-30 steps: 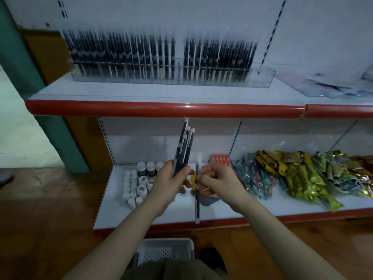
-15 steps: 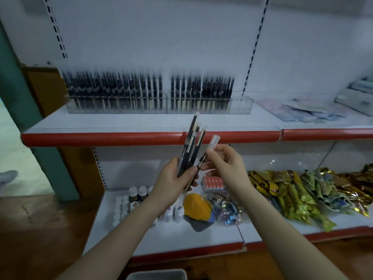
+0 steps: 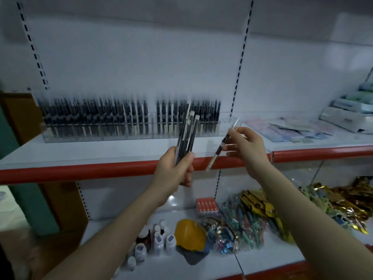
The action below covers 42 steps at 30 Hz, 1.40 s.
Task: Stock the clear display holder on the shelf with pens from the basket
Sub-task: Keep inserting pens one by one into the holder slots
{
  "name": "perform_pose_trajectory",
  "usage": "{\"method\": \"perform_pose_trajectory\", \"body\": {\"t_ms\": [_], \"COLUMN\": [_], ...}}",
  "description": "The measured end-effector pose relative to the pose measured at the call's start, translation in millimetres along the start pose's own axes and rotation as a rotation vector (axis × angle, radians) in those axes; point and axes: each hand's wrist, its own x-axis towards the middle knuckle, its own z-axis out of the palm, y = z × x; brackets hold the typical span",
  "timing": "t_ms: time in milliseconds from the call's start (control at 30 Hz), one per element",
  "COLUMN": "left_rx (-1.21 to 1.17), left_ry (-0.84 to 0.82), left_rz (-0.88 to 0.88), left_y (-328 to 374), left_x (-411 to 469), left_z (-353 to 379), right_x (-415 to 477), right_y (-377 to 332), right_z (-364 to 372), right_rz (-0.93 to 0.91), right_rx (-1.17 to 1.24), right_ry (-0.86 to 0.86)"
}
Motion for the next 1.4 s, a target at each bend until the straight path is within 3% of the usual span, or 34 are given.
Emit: {"method": "perform_pose_trajectory", "body": {"t_ms": [300, 533, 1400], "left_rx": [0.019, 0.014, 0.032], "left_ry": [-0.041, -0.060, -0.017], "left_rz": [0.069, 0.066, 0.047], "left_y": [2, 4, -6], "left_x": [57, 84, 144], "left_z": [13, 15, 39], "right_x": [84, 125, 207], "right_y": [-13, -21, -6], "right_z": [-5, -8, 0], "right_rz": [-0.189, -0.253, -0.254], "right_rx": [-0.204, -0.297, -0.442], "right_ry": [0.203, 0.247, -0.054]}}
